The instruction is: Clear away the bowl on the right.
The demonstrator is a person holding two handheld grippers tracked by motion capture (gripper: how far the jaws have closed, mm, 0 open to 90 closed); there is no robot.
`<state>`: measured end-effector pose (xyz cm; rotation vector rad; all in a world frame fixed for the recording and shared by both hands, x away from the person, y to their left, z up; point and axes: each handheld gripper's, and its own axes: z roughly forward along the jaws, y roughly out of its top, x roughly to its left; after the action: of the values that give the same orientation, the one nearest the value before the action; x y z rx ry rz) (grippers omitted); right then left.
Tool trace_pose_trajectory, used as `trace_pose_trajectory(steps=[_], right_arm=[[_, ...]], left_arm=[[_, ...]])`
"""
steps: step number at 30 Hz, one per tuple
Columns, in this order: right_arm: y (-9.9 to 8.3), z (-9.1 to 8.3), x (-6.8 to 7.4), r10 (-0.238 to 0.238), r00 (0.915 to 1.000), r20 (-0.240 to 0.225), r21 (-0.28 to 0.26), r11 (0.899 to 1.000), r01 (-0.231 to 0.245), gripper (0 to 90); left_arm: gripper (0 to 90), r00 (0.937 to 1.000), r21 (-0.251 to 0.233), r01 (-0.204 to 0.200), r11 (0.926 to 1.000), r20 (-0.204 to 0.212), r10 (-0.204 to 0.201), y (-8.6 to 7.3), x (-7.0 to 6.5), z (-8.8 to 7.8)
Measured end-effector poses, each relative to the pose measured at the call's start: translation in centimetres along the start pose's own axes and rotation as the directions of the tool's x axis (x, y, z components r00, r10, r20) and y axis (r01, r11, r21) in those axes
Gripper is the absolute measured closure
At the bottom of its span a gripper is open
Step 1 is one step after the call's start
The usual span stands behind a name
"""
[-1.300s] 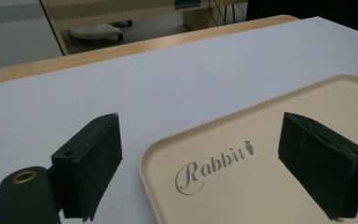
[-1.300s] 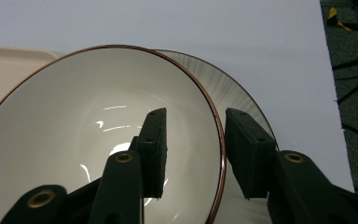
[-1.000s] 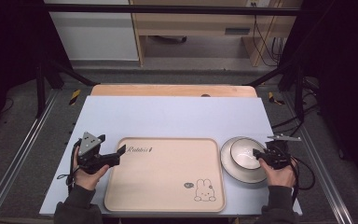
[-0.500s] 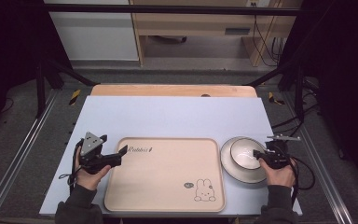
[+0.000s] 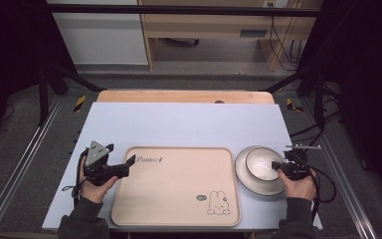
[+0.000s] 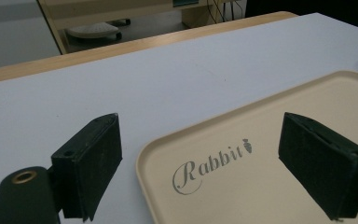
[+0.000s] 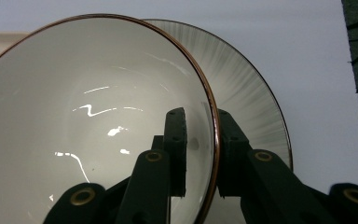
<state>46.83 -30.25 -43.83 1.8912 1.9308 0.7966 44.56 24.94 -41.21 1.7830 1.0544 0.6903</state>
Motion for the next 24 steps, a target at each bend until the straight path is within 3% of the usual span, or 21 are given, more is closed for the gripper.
trace_pose_trajectory(steps=[20, 24], right_arm=[[0.05, 0.10, -0.34, 0.036, 0.9993, -0.011, 0.020, 0.999, -0.036, 79.8], [0.11, 0.09, -0.38, 0.064, 0.9978, -0.020, 0.025, 0.998, -0.063, 80.5]], left_arm=[[13.0, 1.0000, 0.006, 0.001, 1.0000, 0.000, -0.001, -0.09, 0.03, 0.08], [13.0, 1.0000, 0.006, -0.004, 1.0000, 0.001, 0.004, -0.10, -0.07, 0.11]])
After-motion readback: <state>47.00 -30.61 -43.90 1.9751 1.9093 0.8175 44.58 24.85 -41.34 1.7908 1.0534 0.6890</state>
